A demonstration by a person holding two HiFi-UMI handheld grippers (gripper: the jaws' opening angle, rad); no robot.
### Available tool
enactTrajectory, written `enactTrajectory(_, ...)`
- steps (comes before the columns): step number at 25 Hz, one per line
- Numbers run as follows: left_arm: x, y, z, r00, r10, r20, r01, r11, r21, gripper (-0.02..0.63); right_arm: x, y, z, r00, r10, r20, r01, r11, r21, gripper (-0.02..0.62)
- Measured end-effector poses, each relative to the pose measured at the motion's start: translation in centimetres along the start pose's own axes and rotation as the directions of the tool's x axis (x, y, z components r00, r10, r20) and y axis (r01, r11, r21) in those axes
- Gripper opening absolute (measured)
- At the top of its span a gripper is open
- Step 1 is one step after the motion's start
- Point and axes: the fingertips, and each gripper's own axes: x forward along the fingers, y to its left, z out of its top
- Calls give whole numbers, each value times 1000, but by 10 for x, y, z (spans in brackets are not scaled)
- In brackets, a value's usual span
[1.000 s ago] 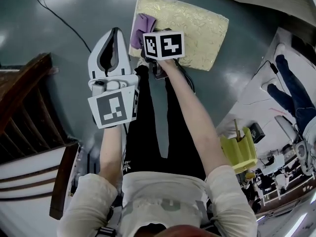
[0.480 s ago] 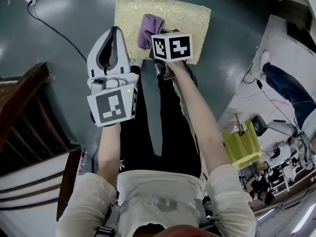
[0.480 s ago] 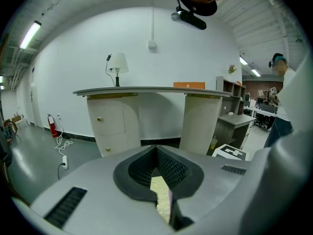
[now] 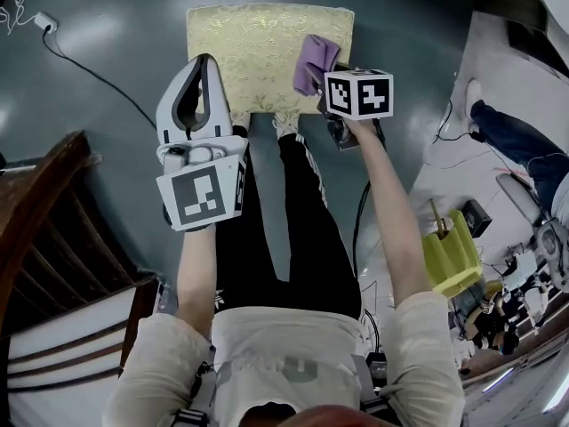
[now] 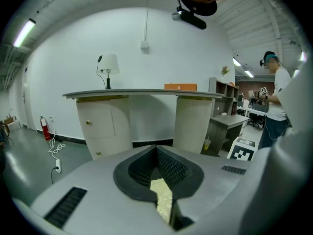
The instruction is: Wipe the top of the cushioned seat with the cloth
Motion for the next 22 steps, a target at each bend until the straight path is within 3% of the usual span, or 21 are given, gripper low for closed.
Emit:
enactTrajectory(11,4,-14,2,1000,-25,5,25,1000,14,8,-34,-56,-9,996,-85,-14,85,996,-3,97)
enactTrajectory(22,8,-17,6,999,-31,14,31,999,17,8,-42,-75,-13,991,-131,-24,131,991,16,97)
